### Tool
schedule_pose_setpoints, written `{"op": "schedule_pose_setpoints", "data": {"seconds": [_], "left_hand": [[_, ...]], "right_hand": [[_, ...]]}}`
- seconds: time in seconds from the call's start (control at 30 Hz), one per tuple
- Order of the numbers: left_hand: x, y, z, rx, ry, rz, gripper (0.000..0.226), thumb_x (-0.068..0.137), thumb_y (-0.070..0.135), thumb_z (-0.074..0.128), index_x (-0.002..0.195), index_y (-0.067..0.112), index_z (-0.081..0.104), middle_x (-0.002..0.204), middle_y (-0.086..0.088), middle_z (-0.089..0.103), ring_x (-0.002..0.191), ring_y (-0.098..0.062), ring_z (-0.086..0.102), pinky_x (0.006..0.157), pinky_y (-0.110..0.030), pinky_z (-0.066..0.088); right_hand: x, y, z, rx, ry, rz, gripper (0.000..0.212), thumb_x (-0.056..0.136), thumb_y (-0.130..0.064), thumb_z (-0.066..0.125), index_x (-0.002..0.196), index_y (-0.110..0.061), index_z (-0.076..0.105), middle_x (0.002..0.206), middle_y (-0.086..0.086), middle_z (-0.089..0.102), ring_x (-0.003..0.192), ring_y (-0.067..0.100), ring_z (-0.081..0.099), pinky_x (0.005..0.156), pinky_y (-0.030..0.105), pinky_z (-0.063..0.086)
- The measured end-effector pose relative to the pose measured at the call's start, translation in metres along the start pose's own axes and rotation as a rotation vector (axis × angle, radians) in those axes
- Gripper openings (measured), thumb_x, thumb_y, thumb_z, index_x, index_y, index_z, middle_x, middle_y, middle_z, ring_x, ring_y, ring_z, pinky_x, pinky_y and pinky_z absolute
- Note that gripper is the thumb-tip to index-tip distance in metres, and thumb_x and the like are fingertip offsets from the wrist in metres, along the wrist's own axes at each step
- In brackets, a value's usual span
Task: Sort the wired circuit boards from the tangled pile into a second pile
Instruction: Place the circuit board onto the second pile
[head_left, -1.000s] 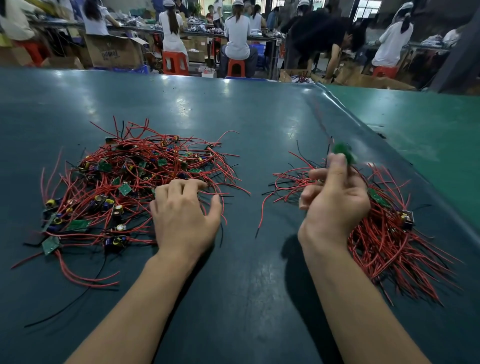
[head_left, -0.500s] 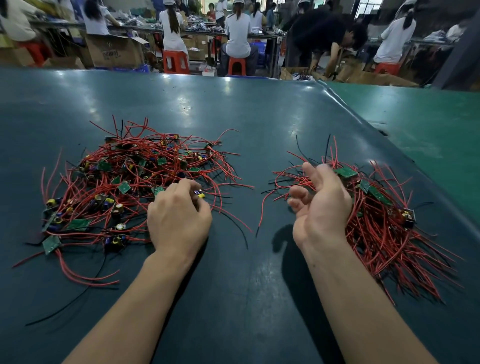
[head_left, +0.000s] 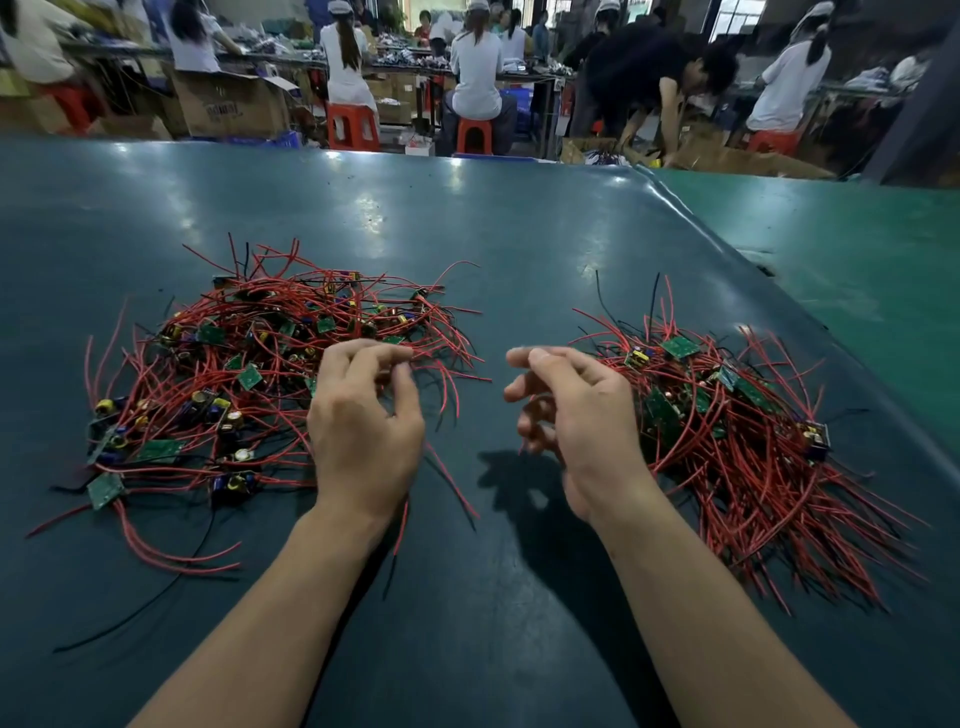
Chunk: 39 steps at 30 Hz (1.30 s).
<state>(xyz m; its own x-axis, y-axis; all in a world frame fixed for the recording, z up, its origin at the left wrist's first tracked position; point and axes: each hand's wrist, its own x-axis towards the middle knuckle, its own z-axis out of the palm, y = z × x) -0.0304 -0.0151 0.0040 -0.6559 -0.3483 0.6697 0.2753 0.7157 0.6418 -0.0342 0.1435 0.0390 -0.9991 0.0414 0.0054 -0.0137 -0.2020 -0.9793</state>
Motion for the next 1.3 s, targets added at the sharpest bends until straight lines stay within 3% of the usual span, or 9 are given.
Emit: {"op": "schedule_pose_setpoints", "data": {"seconds": [0.1, 0.2, 0.33, 0.4, 0.53, 0.63, 0.77, 0.9, 1.3], "left_hand": [[-0.006, 0.007, 0.006, -0.073, -0.119, 0.137, 0.009, 0.085, 0.0, 0.069, 0.093, 0.004, 0.07, 0.096, -0.006, 0.061, 0.083, -0.014, 0.058, 0.077, -0.027, 0.052], [-0.007, 0.014, 0.009, -0.166, -0.081, 0.225, 0.012, 0.082, -0.005, 0.071, 0.092, 0.002, 0.068, 0.094, -0.006, 0.061, 0.082, -0.01, 0.056, 0.078, -0.015, 0.046], [-0.009, 0.016, 0.004, -0.391, -0.066, 0.348, 0.013, 0.082, -0.005, 0.072, 0.089, 0.001, 0.064, 0.094, -0.008, 0.062, 0.089, -0.021, 0.062, 0.076, -0.03, 0.052], [-0.012, 0.021, 0.004, -0.508, -0.141, 0.279, 0.016, 0.082, -0.003, 0.073, 0.091, 0.003, 0.063, 0.092, -0.008, 0.064, 0.085, -0.024, 0.065, 0.074, -0.036, 0.055], [-0.013, 0.027, 0.004, -0.705, -0.214, 0.011, 0.016, 0.082, 0.003, 0.072, 0.095, 0.003, 0.063, 0.084, -0.006, 0.069, 0.077, -0.015, 0.069, 0.073, -0.024, 0.055], [-0.013, 0.027, 0.004, -0.776, -0.339, -0.176, 0.027, 0.079, 0.015, 0.08, 0.098, 0.003, 0.064, 0.086, -0.011, 0.071, 0.078, -0.025, 0.071, 0.075, -0.033, 0.059], [-0.01, 0.032, 0.004, -0.859, -0.475, -0.354, 0.025, 0.076, 0.01, 0.074, 0.099, 0.002, 0.069, 0.076, -0.005, 0.073, 0.065, -0.018, 0.068, 0.063, -0.025, 0.056], [-0.006, 0.03, 0.003, -1.08, -0.549, -0.582, 0.018, 0.071, 0.013, 0.073, 0.088, 0.009, 0.075, 0.068, -0.008, 0.064, 0.054, -0.016, 0.056, 0.054, -0.023, 0.051], [-0.01, 0.029, 0.003, -1.096, -0.792, -0.579, 0.01, 0.072, 0.007, 0.067, 0.076, 0.013, 0.075, 0.067, 0.0, 0.063, 0.056, -0.01, 0.056, 0.059, -0.021, 0.049]], "right_hand": [[-0.001, 0.006, 0.004, -0.159, -0.062, 0.096, 0.019, 0.096, -0.016, 0.057, 0.084, -0.011, 0.07, 0.064, -0.003, 0.066, 0.039, 0.009, 0.048, 0.036, 0.016, 0.031], [-0.001, 0.009, 0.005, -0.18, -0.098, 0.153, 0.019, 0.096, -0.022, 0.059, 0.088, -0.009, 0.07, 0.07, 0.001, 0.068, 0.039, 0.011, 0.051, 0.035, 0.016, 0.03], [-0.001, 0.007, 0.004, -0.062, -0.219, 0.157, 0.027, 0.094, -0.039, 0.06, 0.09, -0.015, 0.071, 0.076, -0.001, 0.069, 0.043, 0.013, 0.055, 0.037, 0.014, 0.029], [0.001, 0.007, 0.002, -0.021, -0.238, 0.088, 0.019, 0.092, -0.033, 0.064, 0.093, -0.018, 0.075, 0.077, -0.003, 0.067, 0.046, 0.008, 0.051, 0.042, 0.015, 0.03], [0.004, 0.003, -0.003, 0.107, -0.229, 0.052, 0.01, 0.082, -0.022, 0.071, 0.086, -0.018, 0.079, 0.065, -0.001, 0.065, 0.041, 0.004, 0.045, 0.035, 0.013, 0.03], [0.004, 0.005, -0.003, 0.108, -0.191, 0.017, 0.004, 0.077, -0.018, 0.076, 0.079, -0.016, 0.078, 0.062, 0.002, 0.065, 0.034, 0.005, 0.038, 0.034, 0.013, 0.027], [0.005, 0.009, -0.002, 0.062, -0.085, -0.044, 0.007, 0.081, -0.017, 0.077, 0.074, -0.015, 0.078, 0.052, -0.002, 0.059, 0.033, 0.007, 0.034, 0.036, 0.015, 0.026], [0.005, 0.008, -0.003, -0.004, -0.022, -0.093, 0.007, 0.081, -0.022, 0.077, 0.077, -0.016, 0.079, 0.063, 0.006, 0.064, 0.038, 0.008, 0.04, 0.038, 0.017, 0.03], [0.017, -0.001, -0.018, 0.178, 0.171, -0.112, 0.032, 0.092, -0.021, 0.067, 0.061, -0.016, 0.075, 0.062, -0.002, 0.063, 0.037, 0.007, 0.039, 0.037, 0.015, 0.025]]}}
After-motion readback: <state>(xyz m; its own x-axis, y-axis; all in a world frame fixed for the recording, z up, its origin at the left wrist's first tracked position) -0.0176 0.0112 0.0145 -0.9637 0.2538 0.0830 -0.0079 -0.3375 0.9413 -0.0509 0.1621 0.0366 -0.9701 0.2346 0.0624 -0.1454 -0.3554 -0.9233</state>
